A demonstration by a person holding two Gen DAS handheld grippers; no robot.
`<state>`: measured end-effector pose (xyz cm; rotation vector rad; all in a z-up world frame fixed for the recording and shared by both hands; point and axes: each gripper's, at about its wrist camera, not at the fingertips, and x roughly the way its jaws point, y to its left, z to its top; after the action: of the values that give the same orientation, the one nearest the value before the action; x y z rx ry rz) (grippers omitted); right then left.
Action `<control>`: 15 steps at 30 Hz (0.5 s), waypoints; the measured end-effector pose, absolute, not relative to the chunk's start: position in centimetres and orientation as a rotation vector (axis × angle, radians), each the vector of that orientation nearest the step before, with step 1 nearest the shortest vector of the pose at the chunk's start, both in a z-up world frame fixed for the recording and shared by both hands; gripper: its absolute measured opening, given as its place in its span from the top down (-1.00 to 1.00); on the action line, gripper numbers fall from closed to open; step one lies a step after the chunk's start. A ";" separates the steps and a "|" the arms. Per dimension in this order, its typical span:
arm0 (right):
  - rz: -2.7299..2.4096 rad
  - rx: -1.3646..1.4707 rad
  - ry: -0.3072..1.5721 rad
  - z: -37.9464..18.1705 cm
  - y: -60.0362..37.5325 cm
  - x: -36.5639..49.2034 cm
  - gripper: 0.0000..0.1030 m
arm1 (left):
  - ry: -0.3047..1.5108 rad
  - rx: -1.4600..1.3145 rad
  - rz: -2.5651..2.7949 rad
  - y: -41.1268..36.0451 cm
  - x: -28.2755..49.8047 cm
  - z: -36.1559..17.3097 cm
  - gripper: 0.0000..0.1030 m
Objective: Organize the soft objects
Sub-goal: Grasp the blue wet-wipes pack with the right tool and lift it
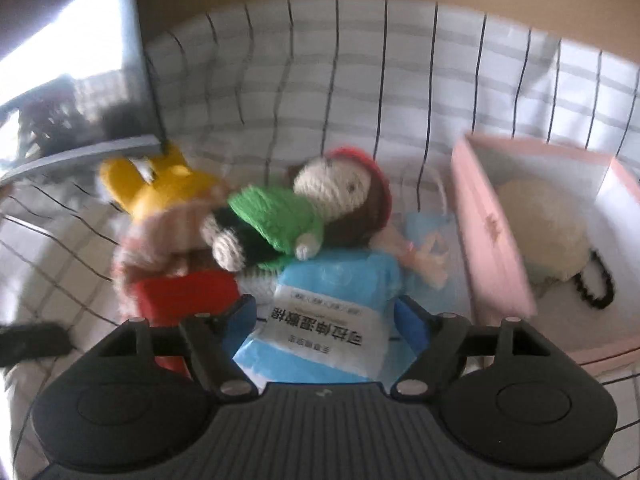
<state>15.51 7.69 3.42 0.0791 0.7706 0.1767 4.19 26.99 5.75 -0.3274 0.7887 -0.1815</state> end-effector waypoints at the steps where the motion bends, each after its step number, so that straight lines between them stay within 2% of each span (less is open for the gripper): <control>1: 0.169 0.079 0.812 2.9 8.1 16.2 -0.48 | 0.788 -0.317 -0.194 27.1 3.8 5.8 0.65; 2: 0.170 0.074 0.844 2.6 8.4 16.5 -0.33 | 0.788 -0.305 -0.208 27.1 3.5 5.9 0.64; 3: 0.163 0.068 0.843 2.7 8.5 16.3 -0.27 | 0.787 -0.297 -0.221 27.0 3.4 5.9 0.64; 4: 0.170 0.054 0.831 3.1 8.6 15.7 -0.10 | 0.789 -0.289 -0.238 27.0 3.2 5.8 0.64; 5: 0.184 0.035 0.826 3.5 8.6 14.9 -0.03 | 0.795 -0.286 -0.252 27.0 3.1 5.8 0.64; 15: 0.126 -0.071 0.785 5.4 1.8 3.5 -0.01 | 0.779 -0.456 -0.195 24.3 5.8 4.4 0.64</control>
<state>3.47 1.78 5.44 -0.0711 0.7849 0.1258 5.81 24.30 4.36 -0.4557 0.7786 -0.1953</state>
